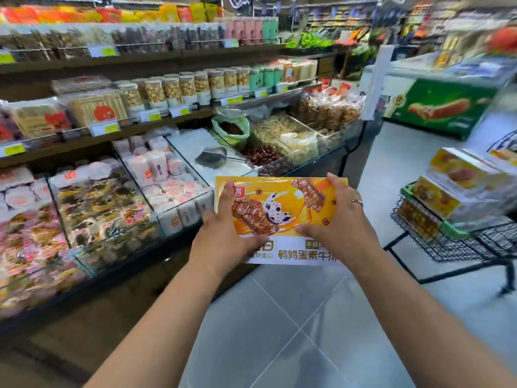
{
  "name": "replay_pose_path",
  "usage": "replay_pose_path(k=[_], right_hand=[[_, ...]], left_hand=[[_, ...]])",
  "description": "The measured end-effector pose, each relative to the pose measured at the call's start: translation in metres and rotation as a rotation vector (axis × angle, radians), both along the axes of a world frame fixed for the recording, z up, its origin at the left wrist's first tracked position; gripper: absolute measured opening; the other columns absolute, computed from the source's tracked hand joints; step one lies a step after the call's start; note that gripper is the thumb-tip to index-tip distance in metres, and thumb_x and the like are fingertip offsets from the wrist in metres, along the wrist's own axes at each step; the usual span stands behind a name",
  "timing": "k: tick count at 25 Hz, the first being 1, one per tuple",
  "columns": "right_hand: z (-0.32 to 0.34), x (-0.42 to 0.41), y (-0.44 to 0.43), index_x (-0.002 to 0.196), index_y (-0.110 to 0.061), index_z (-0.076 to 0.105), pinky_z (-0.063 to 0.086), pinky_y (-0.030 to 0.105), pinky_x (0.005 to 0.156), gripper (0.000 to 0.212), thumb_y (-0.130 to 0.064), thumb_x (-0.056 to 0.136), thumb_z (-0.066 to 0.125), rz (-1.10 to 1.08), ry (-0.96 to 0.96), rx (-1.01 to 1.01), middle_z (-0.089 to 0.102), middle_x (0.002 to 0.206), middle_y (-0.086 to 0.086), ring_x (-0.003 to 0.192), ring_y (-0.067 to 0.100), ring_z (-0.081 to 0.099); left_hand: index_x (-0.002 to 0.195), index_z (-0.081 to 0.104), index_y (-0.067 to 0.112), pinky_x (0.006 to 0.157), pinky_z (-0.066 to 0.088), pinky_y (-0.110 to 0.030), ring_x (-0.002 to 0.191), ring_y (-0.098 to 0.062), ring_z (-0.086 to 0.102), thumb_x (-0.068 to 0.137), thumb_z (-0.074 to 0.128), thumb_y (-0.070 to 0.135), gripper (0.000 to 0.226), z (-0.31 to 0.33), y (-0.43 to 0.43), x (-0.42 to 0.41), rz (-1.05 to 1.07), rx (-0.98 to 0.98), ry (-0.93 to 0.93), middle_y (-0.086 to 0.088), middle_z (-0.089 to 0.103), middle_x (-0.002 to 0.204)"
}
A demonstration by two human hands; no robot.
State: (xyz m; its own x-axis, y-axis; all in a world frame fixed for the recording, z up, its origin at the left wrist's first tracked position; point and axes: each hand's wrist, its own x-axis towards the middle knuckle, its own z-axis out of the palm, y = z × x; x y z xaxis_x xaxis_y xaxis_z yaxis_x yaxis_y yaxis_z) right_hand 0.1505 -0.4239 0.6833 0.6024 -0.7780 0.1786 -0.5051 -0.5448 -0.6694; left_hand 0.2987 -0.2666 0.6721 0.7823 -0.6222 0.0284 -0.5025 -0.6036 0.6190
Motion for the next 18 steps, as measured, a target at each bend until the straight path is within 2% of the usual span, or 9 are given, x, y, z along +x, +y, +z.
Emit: replay_pose_path(k=[3, 6, 10, 14, 18], right_hand=[[0.003, -0.040, -0.069, 0.146, -0.044, 0.009, 0.044, 0.045, 0.100, 0.112, -0.045, 0.065, 0.085, -0.072, -0.002, -0.011, 0.021, 0.153, 0.001, 0.130, 0.027, 0.041], [0.005, -0.074, -0.129, 0.147, -0.041, 0.010, 0.042, 0.043, 0.100, 0.110, -0.044, 0.066, 0.085, -0.157, 0.009, -0.011, 0.023, 0.152, 0.001, 0.128, 0.028, 0.043], [-0.002, -0.103, -0.194, 0.146, -0.042, 0.011, 0.042, 0.044, 0.098, 0.110, -0.047, 0.064, 0.085, -0.271, 0.010, -0.014, 0.025, 0.152, 0.002, 0.128, 0.029, 0.044], [-0.011, -0.110, -0.255, 0.143, -0.046, 0.010, 0.047, 0.048, 0.095, 0.111, -0.053, 0.061, 0.084, -0.383, 0.038, -0.007, 0.033, 0.148, 0.003, 0.122, 0.032, 0.050], [-0.014, -0.101, -0.320, 0.144, -0.047, 0.010, 0.048, 0.049, 0.096, 0.112, -0.052, 0.061, 0.084, -0.503, 0.020, 0.000, 0.035, 0.146, 0.004, 0.123, 0.030, 0.049]], left_hand=[[0.145, -0.011, 0.052, 0.102, 0.040, -0.045, 0.125, -0.038, 0.047, 0.066, 0.080, 0.055, 0.121, 0.000, -0.083, -0.028, -0.080, -0.027, 0.010, -0.014, 0.032, 0.143], [0.146, -0.010, 0.051, 0.095, 0.043, -0.043, 0.115, -0.038, 0.053, 0.067, 0.079, 0.056, 0.119, 0.003, -0.157, -0.051, -0.157, -0.015, 0.005, -0.012, 0.036, 0.131], [0.145, -0.010, 0.052, 0.092, 0.045, -0.040, 0.109, -0.034, 0.056, 0.067, 0.080, 0.055, 0.119, 0.002, -0.242, -0.066, -0.265, -0.013, -0.010, -0.011, 0.038, 0.128], [0.145, -0.011, 0.051, 0.087, 0.048, -0.039, 0.101, -0.031, 0.058, 0.069, 0.079, 0.054, 0.118, -0.004, -0.323, -0.063, -0.373, 0.002, -0.009, -0.009, 0.038, 0.123], [0.143, -0.009, 0.052, 0.088, 0.051, -0.043, 0.098, -0.032, 0.059, 0.067, 0.080, 0.054, 0.117, -0.011, -0.412, -0.045, -0.488, -0.025, 0.009, -0.009, 0.038, 0.119]])
